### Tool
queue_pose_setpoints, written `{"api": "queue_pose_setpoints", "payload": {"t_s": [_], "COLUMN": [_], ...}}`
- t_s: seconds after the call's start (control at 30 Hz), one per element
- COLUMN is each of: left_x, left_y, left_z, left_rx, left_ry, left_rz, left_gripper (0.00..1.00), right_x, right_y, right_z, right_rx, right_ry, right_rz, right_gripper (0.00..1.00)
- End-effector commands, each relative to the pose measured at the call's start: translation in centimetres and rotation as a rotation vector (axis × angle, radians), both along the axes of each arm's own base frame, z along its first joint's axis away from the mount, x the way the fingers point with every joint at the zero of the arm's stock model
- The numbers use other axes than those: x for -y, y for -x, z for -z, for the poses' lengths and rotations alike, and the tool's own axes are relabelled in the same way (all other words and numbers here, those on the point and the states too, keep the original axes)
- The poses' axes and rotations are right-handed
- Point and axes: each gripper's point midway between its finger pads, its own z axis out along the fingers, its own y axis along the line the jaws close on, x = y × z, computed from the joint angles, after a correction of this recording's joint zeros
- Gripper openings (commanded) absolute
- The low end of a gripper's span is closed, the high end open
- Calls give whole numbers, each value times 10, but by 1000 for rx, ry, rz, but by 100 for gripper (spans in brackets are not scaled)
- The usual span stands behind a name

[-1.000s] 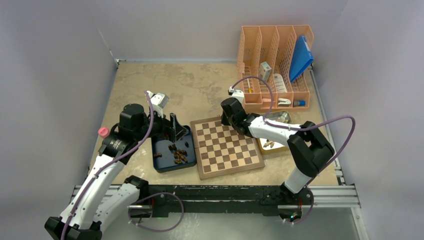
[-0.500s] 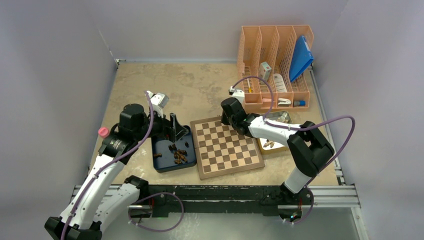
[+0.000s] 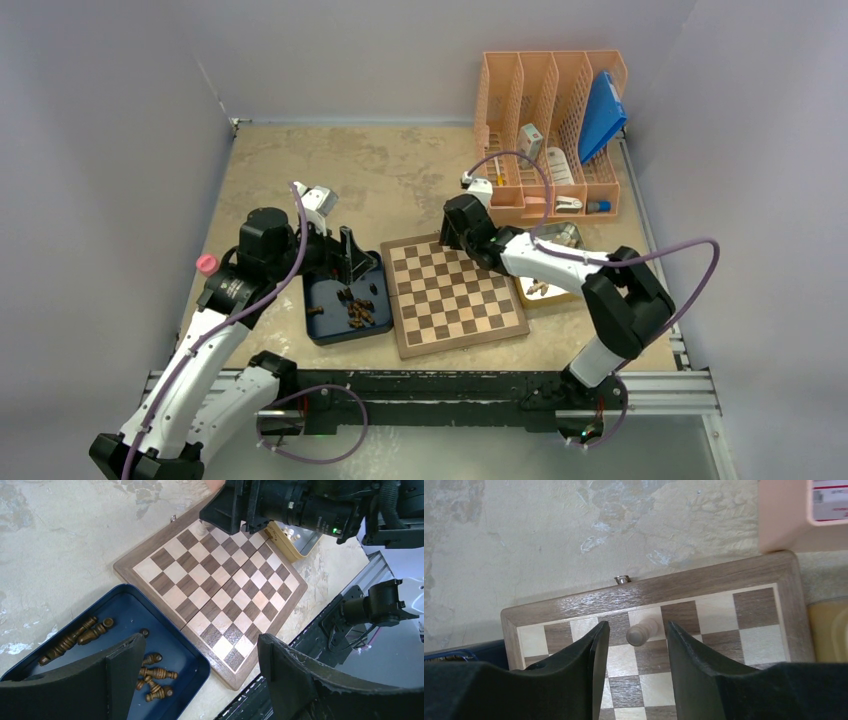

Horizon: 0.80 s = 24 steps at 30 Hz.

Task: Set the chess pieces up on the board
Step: Pick up the chess piece from the storage box.

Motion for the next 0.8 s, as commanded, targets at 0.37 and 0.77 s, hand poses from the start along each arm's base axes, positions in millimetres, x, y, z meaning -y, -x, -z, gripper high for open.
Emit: {"api": "queue_pose_setpoints", "payload": {"t_s": [0.37, 0.77], "left_x": [0, 1], "left_y": [-4, -4], "left_z": [-6, -5], "left_rx": [23, 22], "left_ry": [16, 17], "left_rz": [-8, -4], "left_gripper": [83, 83], "right_x": [91, 186], "right_y": [-12, -3], "right_z": [-74, -31], "right_rx": [144, 36], "right_ry": [51, 70], "right_rz": [236, 482], "right_gripper": [40, 36]}}
